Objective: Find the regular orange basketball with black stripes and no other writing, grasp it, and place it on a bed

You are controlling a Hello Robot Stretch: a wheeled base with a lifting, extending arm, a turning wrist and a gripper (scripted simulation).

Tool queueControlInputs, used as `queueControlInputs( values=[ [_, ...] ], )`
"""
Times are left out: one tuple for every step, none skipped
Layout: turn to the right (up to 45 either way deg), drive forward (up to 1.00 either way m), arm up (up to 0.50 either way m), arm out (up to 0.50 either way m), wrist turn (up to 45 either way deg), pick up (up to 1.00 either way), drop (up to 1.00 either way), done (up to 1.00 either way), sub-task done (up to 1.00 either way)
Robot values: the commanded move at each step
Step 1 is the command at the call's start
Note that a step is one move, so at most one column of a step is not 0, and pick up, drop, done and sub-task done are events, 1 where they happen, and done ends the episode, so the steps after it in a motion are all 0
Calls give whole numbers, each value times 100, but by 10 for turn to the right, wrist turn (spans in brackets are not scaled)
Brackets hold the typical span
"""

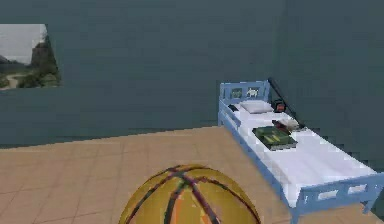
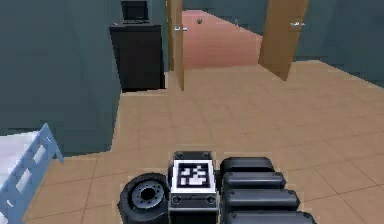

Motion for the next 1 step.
queueControlInputs(
  values=[
    [0,100,0,0,0,0,0,0,0]
  ],
)
